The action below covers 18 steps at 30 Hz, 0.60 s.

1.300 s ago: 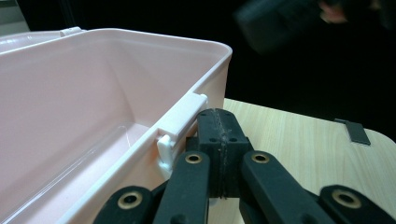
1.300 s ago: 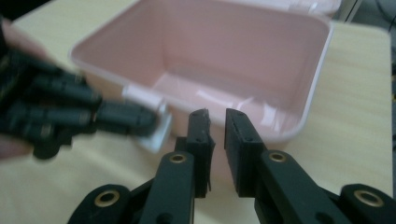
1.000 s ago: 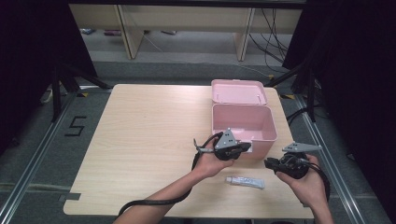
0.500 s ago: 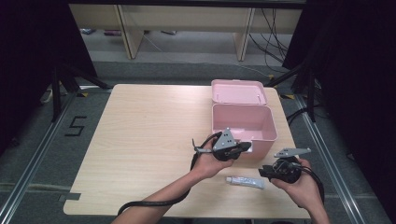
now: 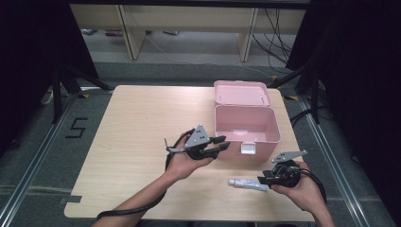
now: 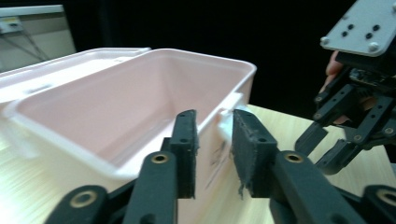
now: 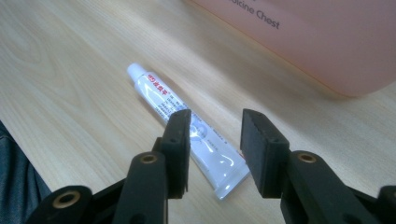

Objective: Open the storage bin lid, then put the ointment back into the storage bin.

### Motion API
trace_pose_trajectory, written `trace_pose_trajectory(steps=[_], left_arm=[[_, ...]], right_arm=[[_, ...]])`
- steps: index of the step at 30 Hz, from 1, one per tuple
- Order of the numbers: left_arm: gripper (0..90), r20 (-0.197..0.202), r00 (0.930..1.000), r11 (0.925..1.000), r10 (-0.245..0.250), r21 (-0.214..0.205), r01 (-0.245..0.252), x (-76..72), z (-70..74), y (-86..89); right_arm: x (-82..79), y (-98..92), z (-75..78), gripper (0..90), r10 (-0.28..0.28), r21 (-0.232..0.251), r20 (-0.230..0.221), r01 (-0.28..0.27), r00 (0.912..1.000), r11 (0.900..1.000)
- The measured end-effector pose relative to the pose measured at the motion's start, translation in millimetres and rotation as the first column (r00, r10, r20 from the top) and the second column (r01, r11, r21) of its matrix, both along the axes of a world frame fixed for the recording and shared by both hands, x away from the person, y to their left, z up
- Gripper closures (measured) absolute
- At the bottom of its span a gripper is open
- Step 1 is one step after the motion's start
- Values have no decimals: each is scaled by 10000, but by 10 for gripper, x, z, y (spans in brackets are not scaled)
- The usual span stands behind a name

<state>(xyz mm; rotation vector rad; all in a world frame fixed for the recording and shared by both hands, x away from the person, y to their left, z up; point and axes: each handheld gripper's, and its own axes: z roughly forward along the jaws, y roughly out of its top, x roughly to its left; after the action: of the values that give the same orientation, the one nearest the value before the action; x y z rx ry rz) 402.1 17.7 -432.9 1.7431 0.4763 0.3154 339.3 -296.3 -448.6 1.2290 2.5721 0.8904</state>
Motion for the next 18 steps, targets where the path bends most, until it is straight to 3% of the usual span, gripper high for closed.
trace_pose_trajectory(steps=[4,8,11,18], left_arm=[[624,-31,9994,9994,339,-67,-339,2,33,165],[548,-29,9980,9980,625,-50,-626,-21,34,287],[516,3,9965,9965,838,-35,-838,-39,15,390],[494,-166,9945,9946,1033,154,-1031,-69,-64,539]], right_arm=[[-22,48,13,630,64,124,-96,-63,9999,9999],[-34,95,36,606,571,-214,-350,-578,9978,9981],[26,141,39,587,1527,-732,-311,-1546,9878,9853],[98,256,56,575,2206,-1199,-999,-2318,9702,9653]])
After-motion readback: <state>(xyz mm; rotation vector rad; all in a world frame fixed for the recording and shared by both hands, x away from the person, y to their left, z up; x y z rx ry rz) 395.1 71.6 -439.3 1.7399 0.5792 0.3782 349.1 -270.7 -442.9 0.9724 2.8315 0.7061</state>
